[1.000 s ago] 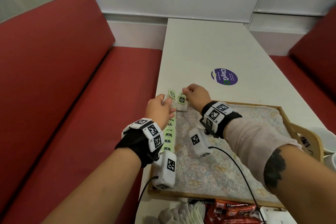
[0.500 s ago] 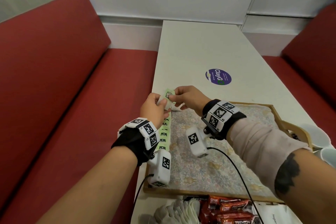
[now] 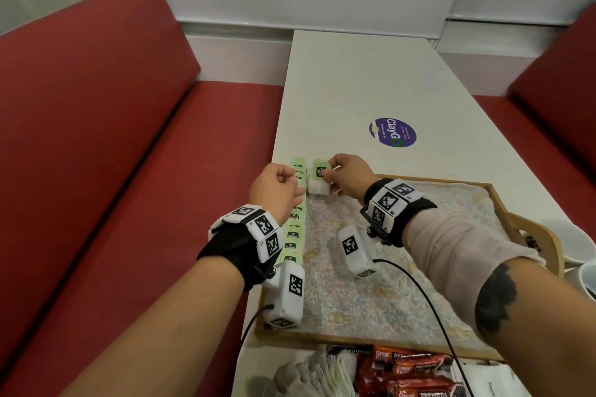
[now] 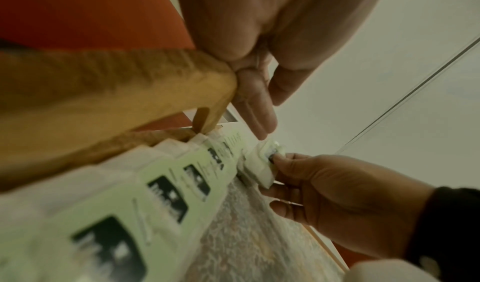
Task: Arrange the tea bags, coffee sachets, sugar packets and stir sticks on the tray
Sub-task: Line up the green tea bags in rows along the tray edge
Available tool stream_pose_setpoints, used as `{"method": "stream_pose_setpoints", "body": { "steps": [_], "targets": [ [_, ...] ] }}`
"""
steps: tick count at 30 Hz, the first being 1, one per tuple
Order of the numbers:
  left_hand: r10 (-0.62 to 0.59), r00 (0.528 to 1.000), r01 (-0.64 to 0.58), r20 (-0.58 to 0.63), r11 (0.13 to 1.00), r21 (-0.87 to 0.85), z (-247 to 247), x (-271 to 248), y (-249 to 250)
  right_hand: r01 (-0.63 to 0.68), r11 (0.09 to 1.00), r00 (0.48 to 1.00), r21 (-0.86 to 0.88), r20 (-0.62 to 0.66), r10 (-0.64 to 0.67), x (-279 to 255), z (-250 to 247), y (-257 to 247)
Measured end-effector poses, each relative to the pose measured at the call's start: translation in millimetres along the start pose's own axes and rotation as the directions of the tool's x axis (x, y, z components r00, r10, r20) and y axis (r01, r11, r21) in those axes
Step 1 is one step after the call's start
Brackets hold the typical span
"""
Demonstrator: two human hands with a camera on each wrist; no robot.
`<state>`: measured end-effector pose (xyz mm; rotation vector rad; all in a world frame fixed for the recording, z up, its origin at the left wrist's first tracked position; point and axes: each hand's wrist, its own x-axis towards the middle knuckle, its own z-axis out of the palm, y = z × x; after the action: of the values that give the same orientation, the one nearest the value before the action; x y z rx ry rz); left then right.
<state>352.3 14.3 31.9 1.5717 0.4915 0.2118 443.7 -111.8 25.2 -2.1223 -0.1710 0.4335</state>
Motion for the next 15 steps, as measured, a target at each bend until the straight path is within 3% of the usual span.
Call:
{"method": "stream_pose_setpoints", "body": {
  "steps": [7, 15],
  "targets": [
    [-0.013, 1.0, 0.013, -0.004, 1.0, -0.006, -1.7, 1.6, -1.9, -0.087, 0.996, 0.996, -0.029, -0.008, 0.087, 4.6, 12.3, 7.7],
    [-0.014, 1.0, 0.014, 0.01, 1.0, 0.001, -1.5, 1.9, -2.9, -0.103, 0.995, 0.988, -0.017, -0.114, 0.1, 8.5, 15.3, 7.4]
  ]
}}
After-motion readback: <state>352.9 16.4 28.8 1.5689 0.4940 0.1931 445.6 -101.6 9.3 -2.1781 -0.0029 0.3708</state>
